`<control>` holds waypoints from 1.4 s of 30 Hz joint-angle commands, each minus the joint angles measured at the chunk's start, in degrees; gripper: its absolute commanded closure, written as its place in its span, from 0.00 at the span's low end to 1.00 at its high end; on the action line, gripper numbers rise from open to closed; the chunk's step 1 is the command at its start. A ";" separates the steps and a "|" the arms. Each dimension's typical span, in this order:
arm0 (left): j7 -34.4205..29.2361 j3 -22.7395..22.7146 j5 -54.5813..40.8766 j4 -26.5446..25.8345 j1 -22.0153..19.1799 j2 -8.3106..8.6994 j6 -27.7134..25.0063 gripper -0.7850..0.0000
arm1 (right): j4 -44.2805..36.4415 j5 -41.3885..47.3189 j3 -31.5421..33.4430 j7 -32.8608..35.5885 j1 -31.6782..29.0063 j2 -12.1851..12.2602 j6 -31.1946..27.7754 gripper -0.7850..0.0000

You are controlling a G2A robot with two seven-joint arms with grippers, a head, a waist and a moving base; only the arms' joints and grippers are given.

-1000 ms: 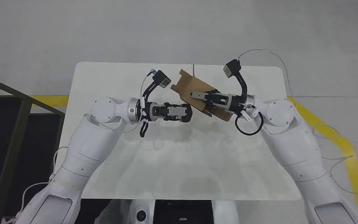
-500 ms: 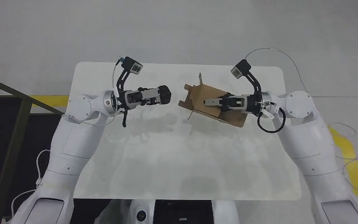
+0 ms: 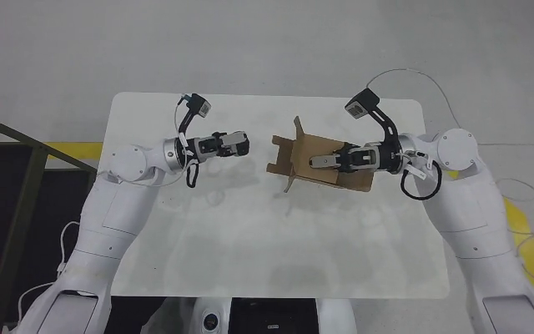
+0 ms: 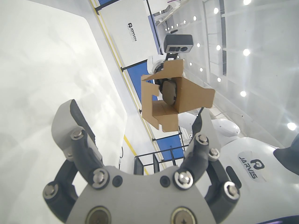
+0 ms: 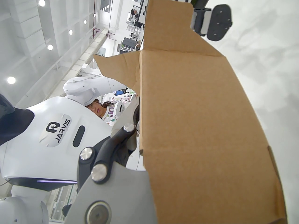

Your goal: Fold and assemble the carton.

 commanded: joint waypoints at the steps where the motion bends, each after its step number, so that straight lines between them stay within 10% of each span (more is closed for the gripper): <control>1: 0.32 1.13 0.69 0.21 -0.50 -0.22 -0.13 0.00 | -0.47 0.57 -0.17 -0.02 0.05 -0.04 -0.20 1.00; 42: 1.87 9.58 5.86 0.31 -3.91 -2.14 -0.96 0.00 | 2.28 2.72 -6.07 -4.10 3.14 -1.88 -3.41 1.00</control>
